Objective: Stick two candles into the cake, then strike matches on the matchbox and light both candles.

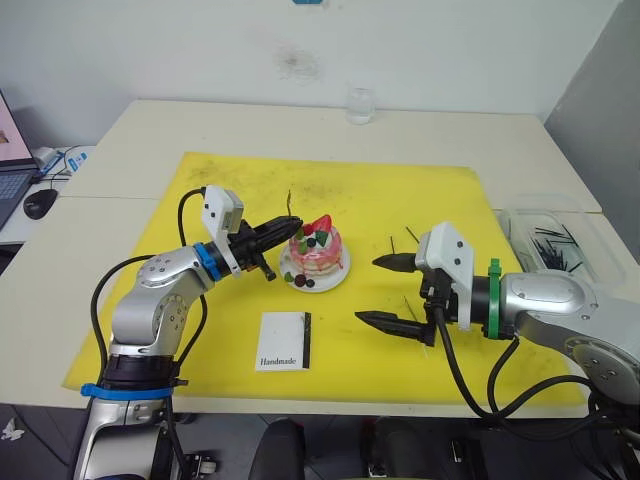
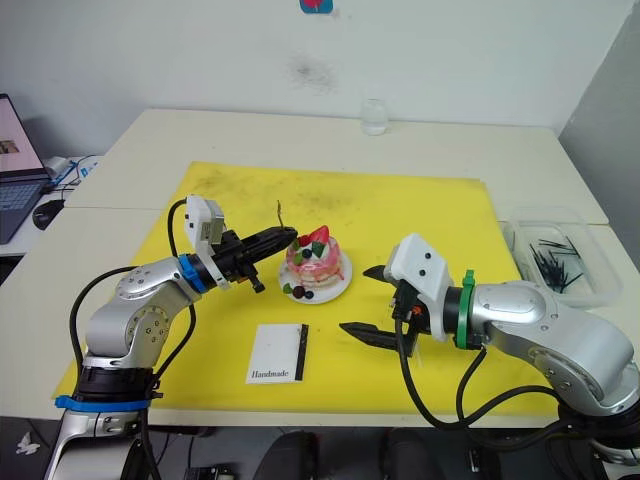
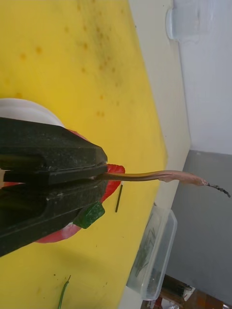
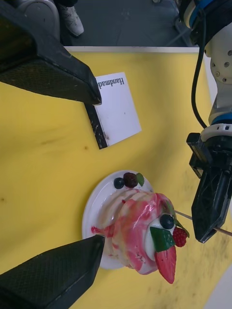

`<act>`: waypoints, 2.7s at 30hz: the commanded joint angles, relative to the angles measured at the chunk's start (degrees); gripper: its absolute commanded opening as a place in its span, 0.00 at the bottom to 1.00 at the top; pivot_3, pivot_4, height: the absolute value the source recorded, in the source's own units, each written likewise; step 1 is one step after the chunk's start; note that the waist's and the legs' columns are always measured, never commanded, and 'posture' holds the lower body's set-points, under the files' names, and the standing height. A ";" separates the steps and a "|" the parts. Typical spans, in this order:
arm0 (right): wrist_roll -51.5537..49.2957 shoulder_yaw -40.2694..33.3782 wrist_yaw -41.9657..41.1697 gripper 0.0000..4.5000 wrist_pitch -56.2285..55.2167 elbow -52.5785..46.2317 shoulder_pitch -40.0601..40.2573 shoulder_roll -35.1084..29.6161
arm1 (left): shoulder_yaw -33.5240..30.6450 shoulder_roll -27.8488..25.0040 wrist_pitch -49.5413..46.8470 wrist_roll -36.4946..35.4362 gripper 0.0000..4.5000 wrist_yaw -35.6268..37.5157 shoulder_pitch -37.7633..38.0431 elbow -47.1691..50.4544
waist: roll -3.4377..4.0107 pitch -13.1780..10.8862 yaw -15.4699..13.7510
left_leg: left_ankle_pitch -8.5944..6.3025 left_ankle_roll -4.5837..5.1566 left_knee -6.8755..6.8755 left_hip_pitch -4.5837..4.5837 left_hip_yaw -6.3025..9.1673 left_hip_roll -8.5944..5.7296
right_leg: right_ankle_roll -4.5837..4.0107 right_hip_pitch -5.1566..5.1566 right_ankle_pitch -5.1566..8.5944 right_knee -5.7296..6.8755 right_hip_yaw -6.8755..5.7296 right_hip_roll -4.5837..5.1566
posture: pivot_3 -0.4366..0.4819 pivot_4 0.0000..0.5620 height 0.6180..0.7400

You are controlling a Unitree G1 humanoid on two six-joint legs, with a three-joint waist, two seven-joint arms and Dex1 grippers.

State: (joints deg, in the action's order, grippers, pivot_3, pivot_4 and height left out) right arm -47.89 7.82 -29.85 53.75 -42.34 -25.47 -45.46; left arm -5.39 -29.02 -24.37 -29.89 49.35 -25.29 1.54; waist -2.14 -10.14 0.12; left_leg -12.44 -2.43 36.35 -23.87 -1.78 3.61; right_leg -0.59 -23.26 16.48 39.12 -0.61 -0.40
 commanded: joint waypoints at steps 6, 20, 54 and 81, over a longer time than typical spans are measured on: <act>0.25 -2.02 -0.20 0.99 -0.25 -1.78 -0.18 0.19 | 1.85 0.63 7.32 4.67 0.00 0.89 1.43 -1.90 | 0.00 0.01 0.00 | 0.00 0.00 0.04 0.00 -0.01 0.00 | 0.02 0.01 -0.04 0.00 0.01 0.00 | 0.48 0.27 1.00; 0.38 -1.98 0.19 0.99 -0.14 -1.98 0.09 0.61 | 4.55 4.28 16.65 9.37 0.00 0.49 3.12 -9.53 | 0.03 0.14 0.00 | 0.00 0.02 0.54 0.00 -0.01 0.01 | 0.21 0.18 -0.33 0.07 0.04 -0.02 | 0.48 0.27 1.00; 2.44 -1.94 -0.14 1.00 -1.08 -2.09 1.06 2.18 | 1.46 5.80 11.08 6.42 0.20 -4.60 2.92 -5.81 | 0.05 0.21 -0.01 | 0.02 0.06 0.60 -0.01 -0.02 0.02 | 0.25 0.18 -0.47 0.03 0.10 -0.17 | 0.48 0.27 1.00; 4.06 -1.59 -0.51 1.00 -1.16 -2.00 1.24 3.67 | -4.05 2.07 -1.85 -1.17 1.00 -7.17 1.21 3.19 | 0.04 0.20 0.02 | 0.01 0.05 0.56 -0.06 0.00 0.06 | 0.25 0.10 -0.47 -0.02 0.11 -0.22 | 0.48 0.27 1.00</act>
State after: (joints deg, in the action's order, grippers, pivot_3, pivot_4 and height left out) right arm -43.99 7.77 -29.97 53.64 -42.97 -24.07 -42.08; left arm -7.19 -26.10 -23.95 -28.45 42.87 -22.89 1.90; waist -2.10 -9.94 0.14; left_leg -12.43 -2.38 36.90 -23.93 -1.78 3.68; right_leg -0.34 -23.16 16.00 39.10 -0.49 -0.63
